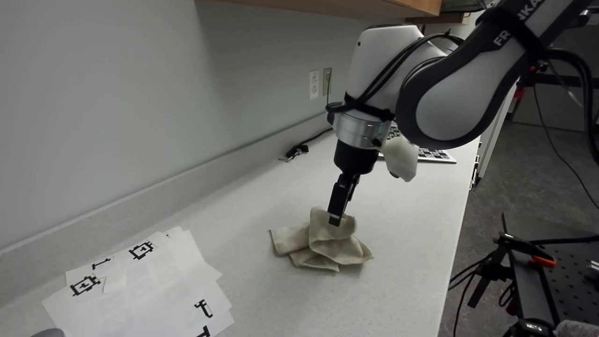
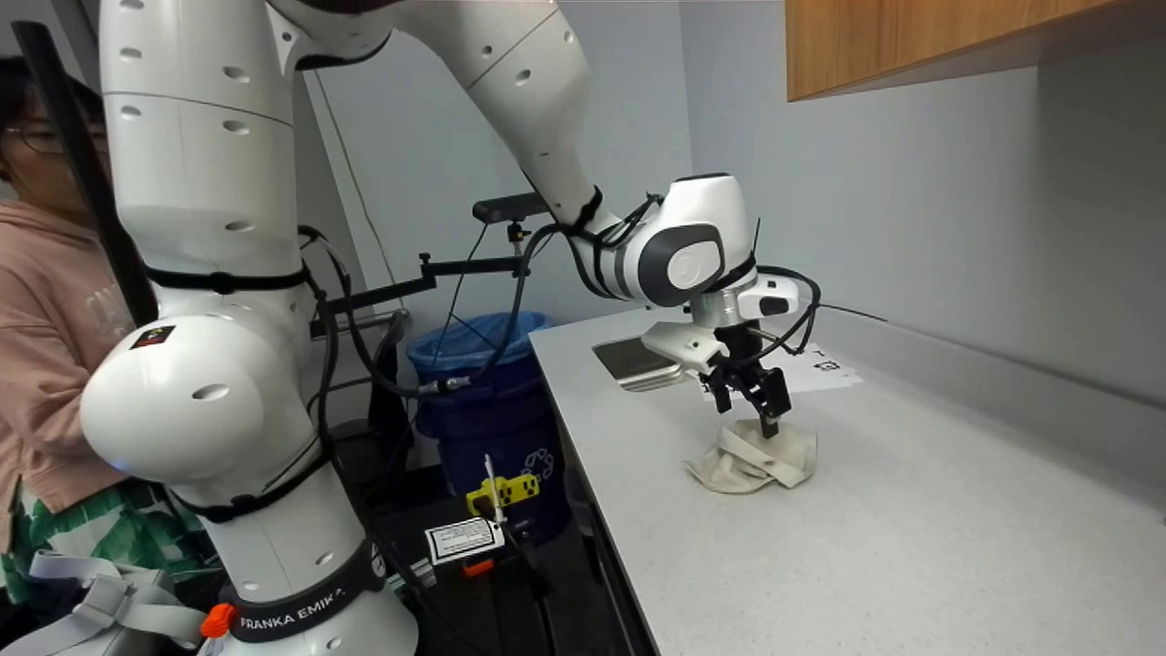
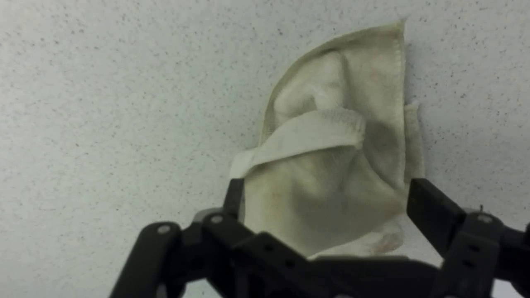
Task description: Use the towel to wipe the counter
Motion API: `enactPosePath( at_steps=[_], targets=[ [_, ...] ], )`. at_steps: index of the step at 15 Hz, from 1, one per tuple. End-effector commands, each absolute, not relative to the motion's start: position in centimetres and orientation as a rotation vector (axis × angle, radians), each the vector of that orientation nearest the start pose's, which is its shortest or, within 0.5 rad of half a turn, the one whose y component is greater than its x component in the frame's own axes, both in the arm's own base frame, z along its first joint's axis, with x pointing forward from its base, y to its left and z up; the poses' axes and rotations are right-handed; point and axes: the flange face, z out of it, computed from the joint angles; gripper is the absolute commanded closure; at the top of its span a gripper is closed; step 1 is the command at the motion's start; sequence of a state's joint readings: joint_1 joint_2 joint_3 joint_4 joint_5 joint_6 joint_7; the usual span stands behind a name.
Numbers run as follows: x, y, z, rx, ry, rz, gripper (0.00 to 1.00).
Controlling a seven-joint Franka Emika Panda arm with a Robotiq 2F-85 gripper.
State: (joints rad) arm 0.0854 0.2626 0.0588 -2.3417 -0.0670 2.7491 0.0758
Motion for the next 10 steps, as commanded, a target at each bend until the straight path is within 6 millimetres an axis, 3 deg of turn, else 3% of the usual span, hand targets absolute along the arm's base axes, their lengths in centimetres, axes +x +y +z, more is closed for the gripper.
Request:
enactPosePath(
  at_steps=[1,7,10],
  targets=[
    [52.87,8.06,23.62,-3.124,-0.199,-0.232,0.00],
    [52.70,7.47,23.85,-3.142,-0.211,-0.231,0.00],
    [53.08,7.60,23.01,-3.100,-0.199,-0.225,0.00]
  ],
)
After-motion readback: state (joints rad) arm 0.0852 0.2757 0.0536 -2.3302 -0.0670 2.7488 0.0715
